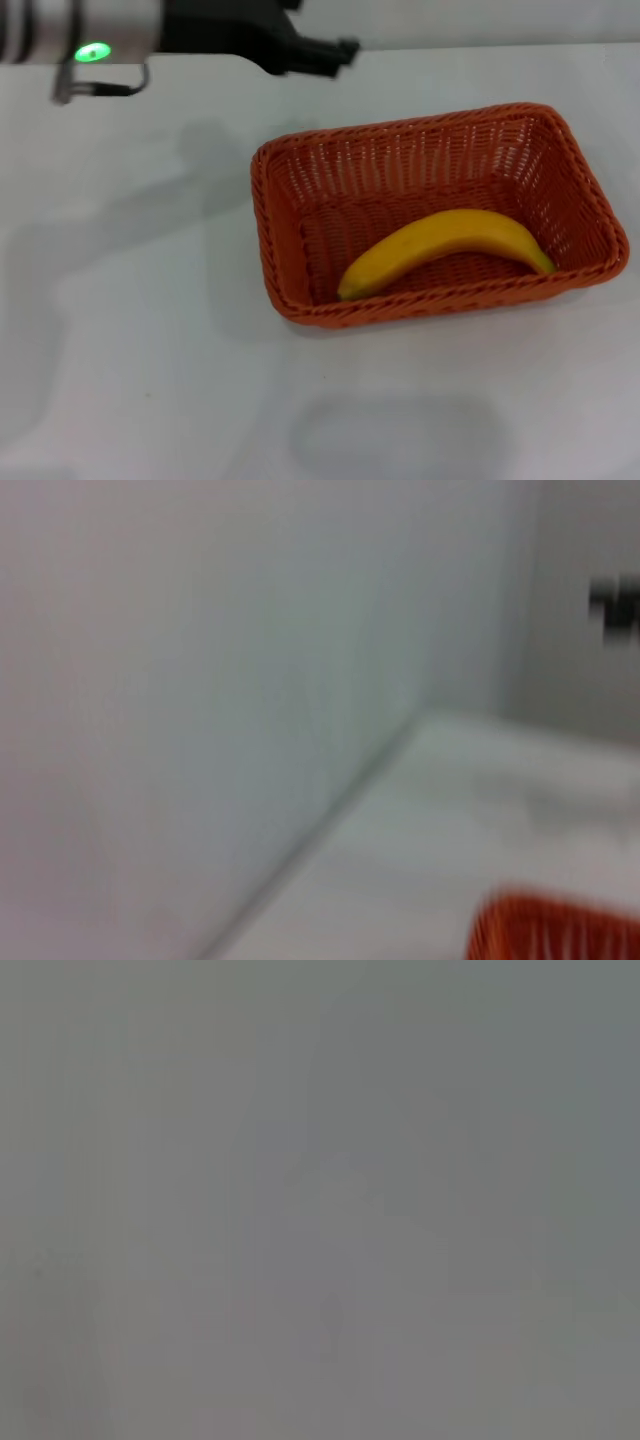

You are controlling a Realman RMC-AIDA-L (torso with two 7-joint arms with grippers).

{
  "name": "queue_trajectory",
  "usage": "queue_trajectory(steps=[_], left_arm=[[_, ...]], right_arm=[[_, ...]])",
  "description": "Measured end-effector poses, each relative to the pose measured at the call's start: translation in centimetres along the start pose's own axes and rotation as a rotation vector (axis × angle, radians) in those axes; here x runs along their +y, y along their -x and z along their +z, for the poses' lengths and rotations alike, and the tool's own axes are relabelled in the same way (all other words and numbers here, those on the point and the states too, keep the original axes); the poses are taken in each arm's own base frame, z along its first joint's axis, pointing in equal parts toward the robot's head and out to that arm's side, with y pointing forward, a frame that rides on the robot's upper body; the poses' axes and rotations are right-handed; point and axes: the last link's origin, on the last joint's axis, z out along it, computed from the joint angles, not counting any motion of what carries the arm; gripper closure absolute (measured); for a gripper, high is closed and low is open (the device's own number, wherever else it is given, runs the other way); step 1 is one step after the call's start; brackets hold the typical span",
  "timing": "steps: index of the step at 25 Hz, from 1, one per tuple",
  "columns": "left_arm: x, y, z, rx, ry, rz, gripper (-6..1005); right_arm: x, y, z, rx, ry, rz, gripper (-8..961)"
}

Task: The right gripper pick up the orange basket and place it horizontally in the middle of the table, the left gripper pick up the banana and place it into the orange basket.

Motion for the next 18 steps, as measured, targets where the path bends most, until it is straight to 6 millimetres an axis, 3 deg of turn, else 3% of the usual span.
queue_trajectory(steps=[1,7,18], left_arm=[[-0.3,0.9,-1.8,0.085,-0.023,-0.016,106],[-0.5,5.2,-7.2,0.309,-0.111,-0.054,106],[-0.4,15.4,-15.3,0.595,-0.445,-0.122,106]], right_arm=[[0.1,-0.1,0.0,-0.007,0.004,-0.001,98],[0.9,-0.7,-0.1,-0.066,0.024,0.002,98],[0.3,-3.9,-2.7,-0.073,-0.082,0.061,99]])
